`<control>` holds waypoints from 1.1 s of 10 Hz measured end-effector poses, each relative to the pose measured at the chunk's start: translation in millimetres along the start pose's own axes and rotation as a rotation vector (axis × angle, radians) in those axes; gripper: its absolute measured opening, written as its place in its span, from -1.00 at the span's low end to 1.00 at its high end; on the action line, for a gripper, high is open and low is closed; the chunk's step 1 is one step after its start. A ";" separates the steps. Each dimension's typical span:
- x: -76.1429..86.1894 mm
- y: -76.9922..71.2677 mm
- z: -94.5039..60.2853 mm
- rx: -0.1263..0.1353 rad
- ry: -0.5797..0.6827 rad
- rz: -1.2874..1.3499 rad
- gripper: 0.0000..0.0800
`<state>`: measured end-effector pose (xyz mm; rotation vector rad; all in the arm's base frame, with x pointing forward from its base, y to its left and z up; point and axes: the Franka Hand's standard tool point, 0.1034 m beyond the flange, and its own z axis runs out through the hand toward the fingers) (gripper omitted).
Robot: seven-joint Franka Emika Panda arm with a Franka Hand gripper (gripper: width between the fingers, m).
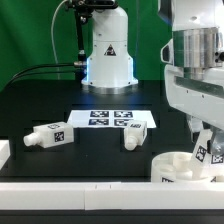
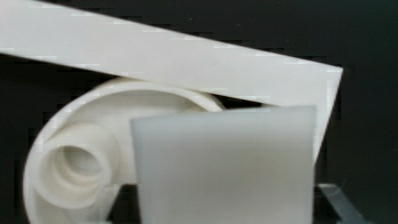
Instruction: Assemble stool
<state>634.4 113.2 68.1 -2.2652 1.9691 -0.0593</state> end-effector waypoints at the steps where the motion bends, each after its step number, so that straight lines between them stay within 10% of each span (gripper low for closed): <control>1: 0.0 0.0 0.1 0.000 -0.001 0.071 -0.16; 5: -4.5 -3.0 0.5 0.029 -0.048 0.671 -0.16; 11: -5.8 -2.7 -0.4 0.075 -0.081 0.785 -0.16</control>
Offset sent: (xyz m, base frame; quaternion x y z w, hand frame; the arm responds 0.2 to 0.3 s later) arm 0.0096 -0.0053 0.0113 0.0704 0.0018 0.4429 0.8938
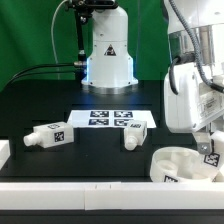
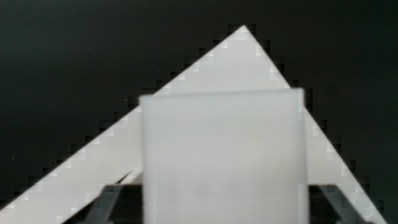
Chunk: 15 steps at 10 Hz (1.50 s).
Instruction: Assemble stool
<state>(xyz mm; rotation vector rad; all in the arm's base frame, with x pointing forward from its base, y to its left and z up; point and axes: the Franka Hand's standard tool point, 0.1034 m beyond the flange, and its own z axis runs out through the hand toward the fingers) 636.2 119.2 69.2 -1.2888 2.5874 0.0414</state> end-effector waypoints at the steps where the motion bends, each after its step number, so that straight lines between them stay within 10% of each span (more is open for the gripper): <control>1: 0.3 -0.3 0.0 0.000 -0.002 -0.033 -0.16; 5: 0.2 -0.1 0.1 0.000 -0.001 -0.055 0.59; 8: -13.4 4.2 -27.3 -0.003 -0.033 -0.495 0.62; 15: -19.7 12.6 -23.7 -0.030 0.028 -1.470 0.62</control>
Offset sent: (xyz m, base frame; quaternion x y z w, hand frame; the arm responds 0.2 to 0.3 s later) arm 0.0000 0.0000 0.0000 0.0000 0.0000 0.0000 1.0000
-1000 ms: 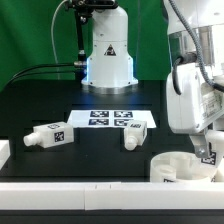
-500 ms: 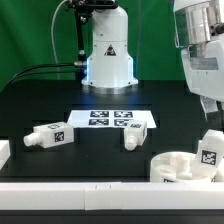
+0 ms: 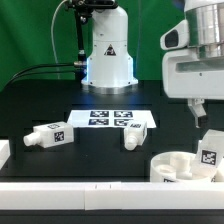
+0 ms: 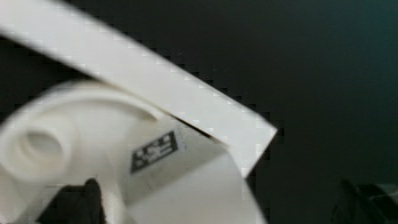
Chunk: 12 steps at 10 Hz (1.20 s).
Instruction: Assemble stool
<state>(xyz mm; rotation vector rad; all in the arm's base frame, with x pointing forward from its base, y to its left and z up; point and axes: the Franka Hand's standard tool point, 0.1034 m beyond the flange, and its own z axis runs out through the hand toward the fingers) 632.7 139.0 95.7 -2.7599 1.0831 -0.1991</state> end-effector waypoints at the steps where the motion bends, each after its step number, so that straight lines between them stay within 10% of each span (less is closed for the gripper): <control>1: -7.6 -0.4 0.0 -0.041 -0.043 -0.129 0.62; 4: 1.0 0.8 -1.0 -0.038 -0.019 -0.314 0.62; 12: 15.0 12.8 0.8 -0.127 -0.086 -1.251 0.62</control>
Offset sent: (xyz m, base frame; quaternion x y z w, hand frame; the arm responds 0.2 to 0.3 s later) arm 0.0000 0.0000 0.0000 0.0000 0.0000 -0.1938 0.9810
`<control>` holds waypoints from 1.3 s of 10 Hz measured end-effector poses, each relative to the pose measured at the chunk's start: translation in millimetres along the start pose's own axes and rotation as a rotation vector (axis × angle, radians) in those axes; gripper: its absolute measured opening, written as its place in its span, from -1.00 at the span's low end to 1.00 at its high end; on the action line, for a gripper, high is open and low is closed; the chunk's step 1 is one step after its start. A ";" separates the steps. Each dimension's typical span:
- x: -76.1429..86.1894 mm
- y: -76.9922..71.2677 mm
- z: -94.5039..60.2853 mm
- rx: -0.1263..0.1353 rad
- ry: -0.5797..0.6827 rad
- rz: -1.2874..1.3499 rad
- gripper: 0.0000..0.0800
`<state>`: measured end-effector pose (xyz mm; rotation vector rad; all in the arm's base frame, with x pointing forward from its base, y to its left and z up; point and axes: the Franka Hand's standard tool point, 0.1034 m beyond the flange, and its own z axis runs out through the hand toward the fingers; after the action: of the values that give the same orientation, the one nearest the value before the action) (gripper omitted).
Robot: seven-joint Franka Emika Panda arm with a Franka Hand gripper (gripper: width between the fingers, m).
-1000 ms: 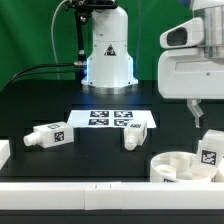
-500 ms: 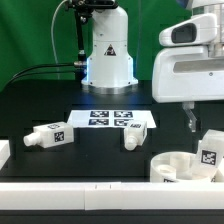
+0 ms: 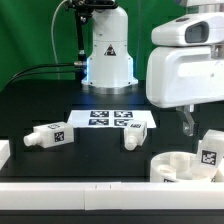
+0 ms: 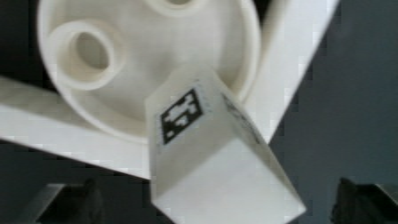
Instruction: Assemble stool
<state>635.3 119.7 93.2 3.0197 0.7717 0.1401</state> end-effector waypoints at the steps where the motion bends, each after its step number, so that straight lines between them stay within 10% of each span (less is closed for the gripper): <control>1: 3.6 -1.9 7.6 -0.029 -0.024 -0.163 0.62; 5: 7.6 -3.3 24.2 -0.051 -0.106 -0.397 0.62; 10: 6.9 -0.6 24.3 -0.061 -0.100 -0.181 -0.17; 13: 17.3 28.0 24.0 -0.044 -0.102 0.125 -0.17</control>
Offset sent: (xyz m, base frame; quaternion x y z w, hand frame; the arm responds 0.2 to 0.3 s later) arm 0.0027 0.0147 -0.0181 0.0049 -0.0268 -0.2097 0.9774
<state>666.0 103.4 71.9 3.0057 0.5646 0.0049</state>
